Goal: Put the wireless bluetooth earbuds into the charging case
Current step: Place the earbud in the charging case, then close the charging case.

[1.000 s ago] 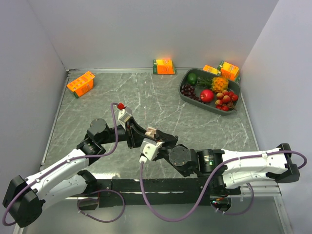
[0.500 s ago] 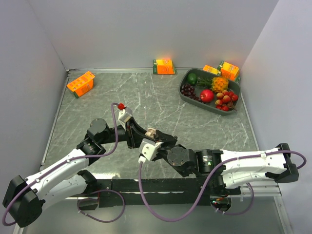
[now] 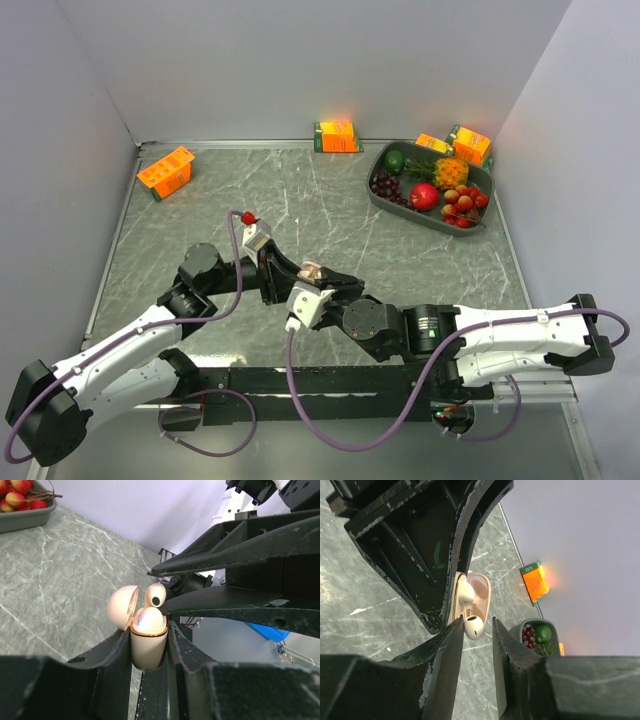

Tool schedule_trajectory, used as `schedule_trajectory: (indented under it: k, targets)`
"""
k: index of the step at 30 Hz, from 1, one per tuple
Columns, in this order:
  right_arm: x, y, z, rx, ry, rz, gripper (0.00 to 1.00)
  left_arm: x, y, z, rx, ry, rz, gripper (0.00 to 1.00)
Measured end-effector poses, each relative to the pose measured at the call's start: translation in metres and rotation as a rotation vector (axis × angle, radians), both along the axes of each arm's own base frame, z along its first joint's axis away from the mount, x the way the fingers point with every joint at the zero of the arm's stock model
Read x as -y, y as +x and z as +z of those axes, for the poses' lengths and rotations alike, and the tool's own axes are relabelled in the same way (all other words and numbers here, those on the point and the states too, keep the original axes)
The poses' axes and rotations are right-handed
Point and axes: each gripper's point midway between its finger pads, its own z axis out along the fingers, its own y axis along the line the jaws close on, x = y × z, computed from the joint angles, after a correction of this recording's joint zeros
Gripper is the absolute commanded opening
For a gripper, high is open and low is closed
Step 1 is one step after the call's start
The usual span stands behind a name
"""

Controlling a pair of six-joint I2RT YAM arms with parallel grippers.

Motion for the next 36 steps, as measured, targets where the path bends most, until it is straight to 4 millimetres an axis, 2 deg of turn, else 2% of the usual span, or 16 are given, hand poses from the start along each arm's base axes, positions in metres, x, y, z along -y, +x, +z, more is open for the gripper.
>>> schedule_trajectory:
  k: [6, 7, 12, 21, 28, 30, 34, 36]
  targets:
    - [-0.002, -0.001, 0.007, -0.011, 0.026, 0.006, 0.49, 0.0, 0.0, 0.0, 0.0, 0.0, 0.0, 0.01]
    - [-0.002, -0.001, 0.008, -0.011, 0.03, 0.005, 0.56, 0.0, 0.0, 0.0, 0.0, 0.0, 0.001, 0.01]
    - [-0.003, -0.002, 0.017, -0.017, 0.06, 0.013, 0.64, 0.0, 0.002, 0.001, 0.005, -0.005, 0.006, 0.01]
    - [0.005, 0.001, 0.035, -0.021, 0.121, 0.001, 0.71, 0.0, 0.004, 0.006, 0.021, -0.02, 0.02, 0.01]
    - [0.043, 0.023, 0.097, -0.057, 0.37, -0.087, 0.73, 0.0, 0.006, 0.006, 0.021, -0.021, 0.029, 0.01]
    - [0.054, 0.027, 0.108, -0.07, 0.433, -0.109, 0.73, 0.0, 0.006, 0.006, 0.022, -0.022, 0.032, 0.01]
    - [0.067, 0.043, 0.108, -0.135, 0.488, -0.193, 0.7, -0.001, 0.01, 0.009, 0.039, -0.035, 0.062, 0.01]
    - [0.069, 0.056, 0.106, -0.188, 0.505, -0.256, 0.59, -0.005, 0.011, 0.008, 0.068, -0.05, 0.082, 0.01]
